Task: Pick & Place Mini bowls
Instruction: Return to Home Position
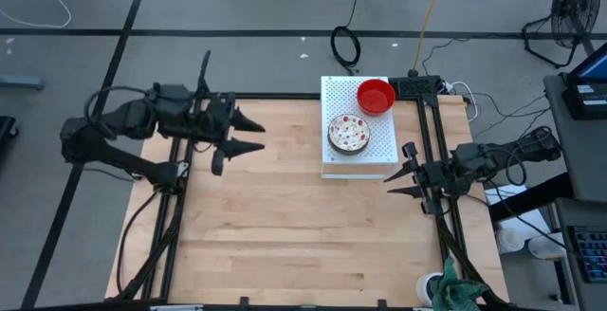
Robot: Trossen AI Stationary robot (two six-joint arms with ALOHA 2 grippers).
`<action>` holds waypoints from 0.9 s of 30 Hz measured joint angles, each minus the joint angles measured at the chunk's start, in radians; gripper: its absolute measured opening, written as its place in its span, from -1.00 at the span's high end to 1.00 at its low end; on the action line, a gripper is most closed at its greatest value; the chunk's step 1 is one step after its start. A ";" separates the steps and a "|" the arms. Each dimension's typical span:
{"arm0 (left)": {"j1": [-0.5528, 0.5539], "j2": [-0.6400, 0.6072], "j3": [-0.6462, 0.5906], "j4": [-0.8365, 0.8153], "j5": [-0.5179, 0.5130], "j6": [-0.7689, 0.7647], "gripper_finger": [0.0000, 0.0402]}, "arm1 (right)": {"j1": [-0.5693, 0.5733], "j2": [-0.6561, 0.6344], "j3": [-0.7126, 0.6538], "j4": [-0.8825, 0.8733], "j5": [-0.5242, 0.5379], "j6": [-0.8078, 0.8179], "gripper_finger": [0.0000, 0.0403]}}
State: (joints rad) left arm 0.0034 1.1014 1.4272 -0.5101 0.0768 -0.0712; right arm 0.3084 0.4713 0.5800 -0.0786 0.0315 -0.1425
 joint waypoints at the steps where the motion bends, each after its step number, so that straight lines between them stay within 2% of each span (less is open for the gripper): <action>1: -0.003 -0.026 -0.043 0.023 0.000 -0.005 0.04 | 0.000 0.000 0.000 0.000 0.000 0.000 0.48; 13: -0.014 -0.334 -0.494 0.290 -0.009 -0.063 0.04 | 0.000 0.000 0.000 0.000 0.002 0.000 0.48; 22: -0.014 -0.565 -0.693 0.330 -0.120 -0.115 0.04 | 0.000 0.000 0.000 0.000 0.002 0.000 0.48; 27: -0.014 -0.667 -0.798 0.406 -0.130 -0.083 0.04 | 0.000 0.000 0.000 0.000 0.002 0.000 0.48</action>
State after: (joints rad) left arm -0.0109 0.4346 0.6292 -0.1037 -0.0536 -0.1543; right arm 0.3083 0.4713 0.5800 -0.0788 0.0334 -0.1425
